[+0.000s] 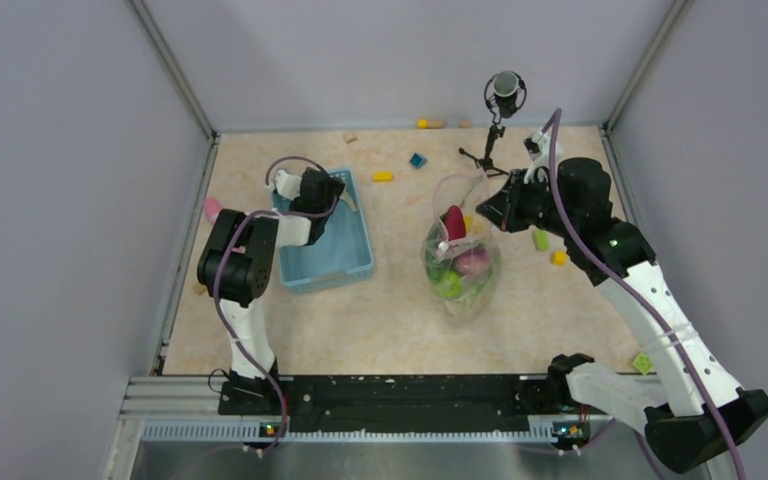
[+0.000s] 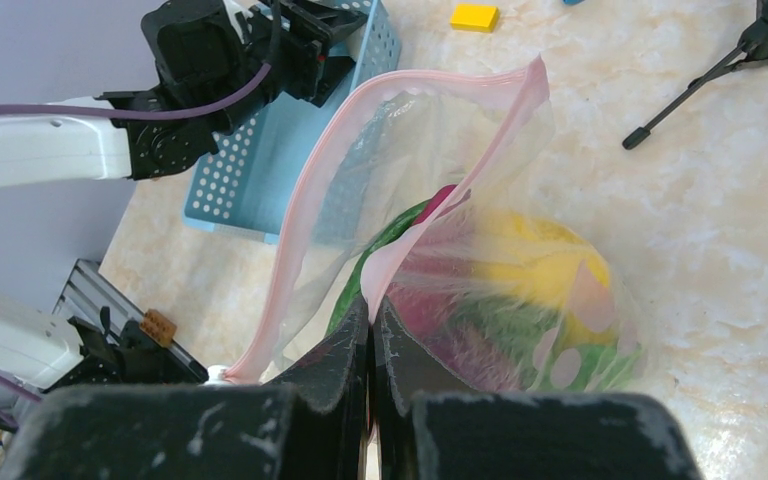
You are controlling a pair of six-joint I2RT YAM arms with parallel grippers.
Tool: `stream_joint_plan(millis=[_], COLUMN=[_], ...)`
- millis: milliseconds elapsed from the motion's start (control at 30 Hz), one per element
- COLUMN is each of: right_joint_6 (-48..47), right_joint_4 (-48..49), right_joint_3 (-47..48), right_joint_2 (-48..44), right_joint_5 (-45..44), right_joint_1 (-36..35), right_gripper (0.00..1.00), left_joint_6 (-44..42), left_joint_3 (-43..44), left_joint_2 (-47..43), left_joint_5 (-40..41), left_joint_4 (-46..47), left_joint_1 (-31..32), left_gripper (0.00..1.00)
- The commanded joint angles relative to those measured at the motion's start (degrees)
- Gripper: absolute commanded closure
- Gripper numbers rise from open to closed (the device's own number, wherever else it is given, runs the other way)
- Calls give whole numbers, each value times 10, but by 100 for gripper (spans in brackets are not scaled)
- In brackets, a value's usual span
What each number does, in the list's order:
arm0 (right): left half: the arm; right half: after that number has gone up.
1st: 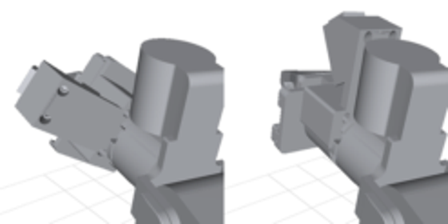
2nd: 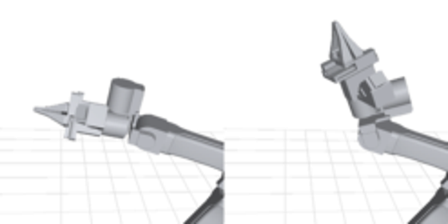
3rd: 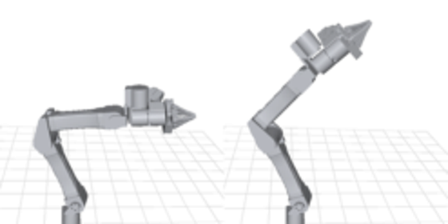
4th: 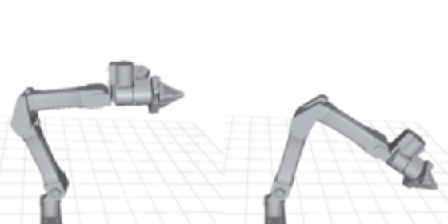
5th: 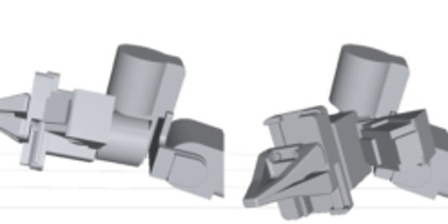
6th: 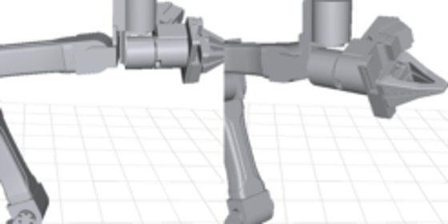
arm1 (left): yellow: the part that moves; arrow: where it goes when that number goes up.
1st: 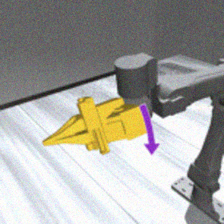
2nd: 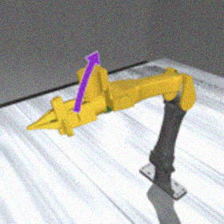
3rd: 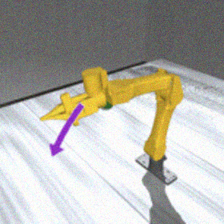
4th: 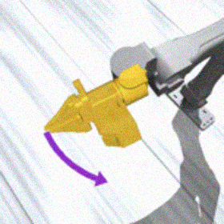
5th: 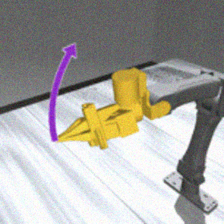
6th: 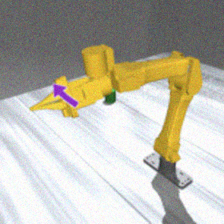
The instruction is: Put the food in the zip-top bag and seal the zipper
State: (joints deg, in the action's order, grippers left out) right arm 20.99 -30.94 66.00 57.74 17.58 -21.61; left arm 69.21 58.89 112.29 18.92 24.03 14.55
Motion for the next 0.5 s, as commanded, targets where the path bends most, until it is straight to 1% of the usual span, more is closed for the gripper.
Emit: stream_joint_plan(millis=[0, 133, 267, 367, 467], right_joint_6=[-11, -11, -10, -11, -11], right_joint_4=[9, 9, 9, 9, 9], right_joint_3=[-1, -1, -2, -2, -2], right_joint_2=[-7, -7, -7, -8, -8], right_joint_5=[-10, -12, -12, -12, -12], right_joint_1=[2, 3, 3, 2, 3], right_gripper=[100, 100, 100, 100, 100], left_joint_6=[8, 7, 8, 8, 5], left_joint_3=[21, 24, 26, 27, 23], left_joint_2=[17, 22, 26, 26, 17], left_joint_5=[-2, -4, -7, -10, -15], left_joint_4=[28, 29, 26, 21, 18], left_joint_1=[-3, -3, -3, -3, -3], left_gripper=[33, 43, 56, 69, 84])
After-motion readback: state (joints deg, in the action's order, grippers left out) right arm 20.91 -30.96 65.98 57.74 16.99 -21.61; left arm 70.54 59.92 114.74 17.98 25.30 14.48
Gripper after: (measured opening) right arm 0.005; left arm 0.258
